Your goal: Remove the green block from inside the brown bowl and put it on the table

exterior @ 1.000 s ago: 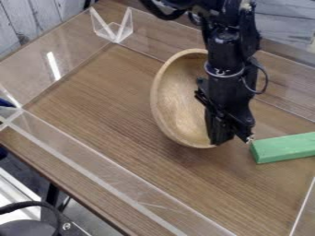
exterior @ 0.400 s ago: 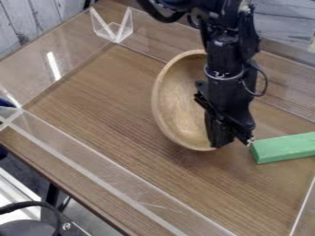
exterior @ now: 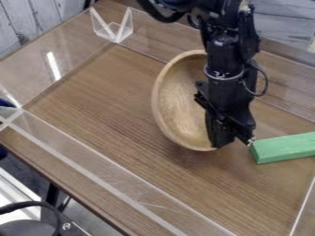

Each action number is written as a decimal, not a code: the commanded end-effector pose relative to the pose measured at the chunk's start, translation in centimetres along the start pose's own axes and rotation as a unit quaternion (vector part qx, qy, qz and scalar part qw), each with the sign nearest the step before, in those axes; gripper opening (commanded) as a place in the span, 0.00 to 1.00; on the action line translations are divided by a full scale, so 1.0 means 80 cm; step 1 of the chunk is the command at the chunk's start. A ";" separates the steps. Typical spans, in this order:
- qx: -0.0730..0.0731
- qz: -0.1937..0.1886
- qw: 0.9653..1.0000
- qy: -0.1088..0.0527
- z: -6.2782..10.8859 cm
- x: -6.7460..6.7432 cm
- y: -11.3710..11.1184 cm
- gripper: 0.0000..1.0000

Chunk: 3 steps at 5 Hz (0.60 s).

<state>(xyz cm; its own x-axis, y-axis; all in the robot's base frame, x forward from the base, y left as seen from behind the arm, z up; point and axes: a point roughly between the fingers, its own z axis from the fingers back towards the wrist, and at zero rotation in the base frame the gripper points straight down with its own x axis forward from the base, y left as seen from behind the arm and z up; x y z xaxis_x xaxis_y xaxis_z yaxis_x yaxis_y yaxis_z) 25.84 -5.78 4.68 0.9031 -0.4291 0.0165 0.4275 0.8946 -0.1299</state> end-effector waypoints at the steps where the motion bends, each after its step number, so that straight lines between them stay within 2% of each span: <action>1: 0.007 -0.005 1.000 -0.030 0.021 0.011 -0.003 0.00; 3: 0.006 -0.002 0.999 -0.033 0.023 0.012 -0.003 0.00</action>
<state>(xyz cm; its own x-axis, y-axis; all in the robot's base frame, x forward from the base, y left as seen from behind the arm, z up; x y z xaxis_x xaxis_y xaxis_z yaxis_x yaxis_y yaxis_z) 25.71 -5.87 4.69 0.9066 -0.4220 0.0095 0.4192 0.8976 -0.1363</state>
